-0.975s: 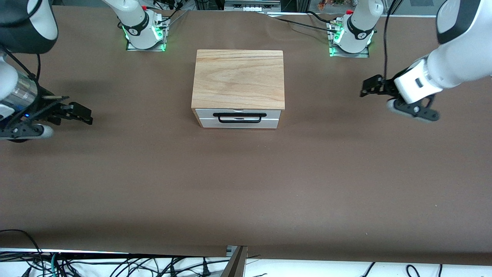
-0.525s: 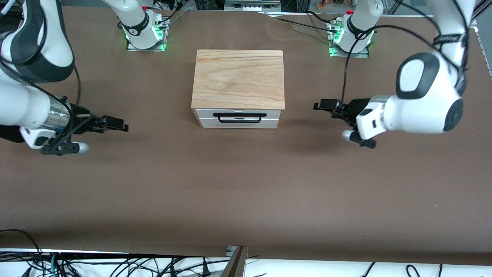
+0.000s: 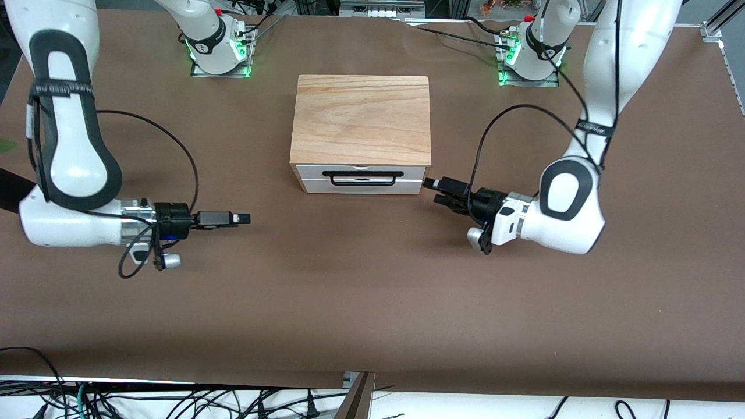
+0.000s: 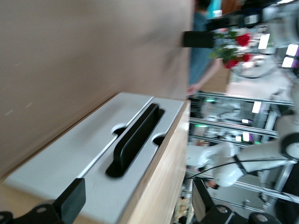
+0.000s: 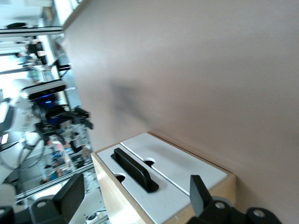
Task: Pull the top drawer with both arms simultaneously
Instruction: 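Move both grippers inward toward the black drawer handle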
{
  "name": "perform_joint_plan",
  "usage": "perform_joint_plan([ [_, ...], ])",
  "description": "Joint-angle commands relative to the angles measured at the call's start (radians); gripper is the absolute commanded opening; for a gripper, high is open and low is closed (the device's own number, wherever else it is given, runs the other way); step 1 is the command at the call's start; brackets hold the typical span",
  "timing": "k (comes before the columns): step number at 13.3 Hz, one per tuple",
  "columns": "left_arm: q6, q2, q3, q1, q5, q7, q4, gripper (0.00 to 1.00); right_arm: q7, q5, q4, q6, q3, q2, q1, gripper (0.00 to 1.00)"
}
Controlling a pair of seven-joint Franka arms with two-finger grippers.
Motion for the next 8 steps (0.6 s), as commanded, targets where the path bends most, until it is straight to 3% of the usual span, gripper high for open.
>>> perform_joint_plan([
  [1,0.003,0.055,0.006,-0.044,-0.15,0.129,-0.009,0.98,-0.132,0.109,-0.037,-0.01,0.011,0.032,0.008,1.0],
  [3,0.038,0.061,0.006,-0.074,-0.239,0.218,-0.069,0.96,-0.243,0.153,-0.039,-0.059,0.04,0.095,0.017,1.0],
  [6,0.041,0.081,0.006,-0.097,-0.323,0.344,-0.127,0.88,-0.357,0.313,-0.103,-0.071,0.066,0.132,0.037,1.0],
  [8,0.041,0.095,0.006,-0.113,-0.351,0.366,-0.127,0.74,-0.432,0.376,-0.129,-0.079,0.066,0.143,0.066,1.0],
])
